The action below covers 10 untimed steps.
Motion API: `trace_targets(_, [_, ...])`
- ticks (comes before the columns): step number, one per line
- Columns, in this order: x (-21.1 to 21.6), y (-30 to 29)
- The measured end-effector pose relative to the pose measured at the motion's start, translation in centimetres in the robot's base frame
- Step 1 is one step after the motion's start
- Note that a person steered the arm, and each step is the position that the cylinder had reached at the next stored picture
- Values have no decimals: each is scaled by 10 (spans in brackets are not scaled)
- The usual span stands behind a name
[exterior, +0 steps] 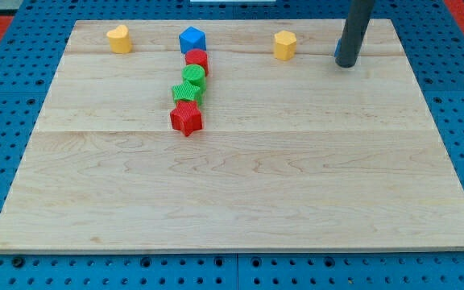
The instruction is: Push the green blocks away from the vertical line
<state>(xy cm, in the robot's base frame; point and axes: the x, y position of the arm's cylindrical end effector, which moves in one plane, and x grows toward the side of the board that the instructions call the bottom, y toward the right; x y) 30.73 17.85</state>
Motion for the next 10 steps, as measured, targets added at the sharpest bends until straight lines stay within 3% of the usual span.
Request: trace_targets(10, [18, -26])
